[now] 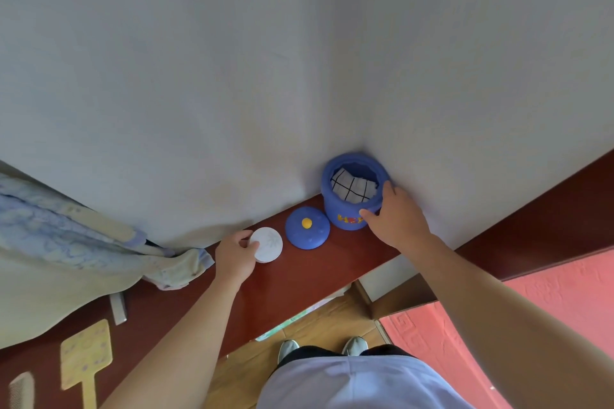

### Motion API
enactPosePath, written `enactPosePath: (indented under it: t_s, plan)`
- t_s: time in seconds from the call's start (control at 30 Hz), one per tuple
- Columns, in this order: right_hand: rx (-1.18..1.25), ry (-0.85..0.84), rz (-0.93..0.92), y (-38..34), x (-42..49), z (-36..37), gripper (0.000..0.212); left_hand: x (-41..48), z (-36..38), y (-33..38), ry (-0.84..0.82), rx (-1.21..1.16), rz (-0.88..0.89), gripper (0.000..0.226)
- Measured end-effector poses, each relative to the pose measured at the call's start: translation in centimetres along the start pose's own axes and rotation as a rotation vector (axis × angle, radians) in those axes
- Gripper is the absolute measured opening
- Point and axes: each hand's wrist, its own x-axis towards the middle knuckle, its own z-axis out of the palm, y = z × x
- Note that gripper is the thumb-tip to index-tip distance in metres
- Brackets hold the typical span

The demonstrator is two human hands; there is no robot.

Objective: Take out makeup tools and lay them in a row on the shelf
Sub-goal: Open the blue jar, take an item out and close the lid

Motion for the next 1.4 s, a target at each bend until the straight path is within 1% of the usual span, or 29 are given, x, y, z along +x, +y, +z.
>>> enactPosePath:
  t_s: [0.27,0.47,0.83,1.1,1.23,1.4]
  plan:
    - [-0.024,-0.004,0.003,-0.1,0.0,0.0,0.086,0.3,0.9,-0.3,0.000,0.043,0.053,0.021]
    - [-0.030,-0.005,0.000,-0.1,0.0,0.0,0.087,0.6,1.6,-0.8,0.003,0.061,0.058,0.024]
    - [-0.031,-0.012,-0.009,0.0,-0.1,0.0,0.087,1.1,2.0,-1.3,-0.002,0.083,0.072,0.021]
    - [-0.021,-0.015,-0.003,-0.2,-0.2,-0.2,0.086,0.9,1.5,-1.2,-0.009,0.092,0.058,0.033]
    - [-0.013,-0.022,0.004,-0.4,-0.3,-0.4,0.087,0.9,0.9,-0.7,-0.025,0.120,0.057,0.043]
    - [0.004,-0.021,0.008,-0.6,-0.4,-0.6,0.084,0.6,0.8,1.1,-0.039,0.184,0.166,0.042]
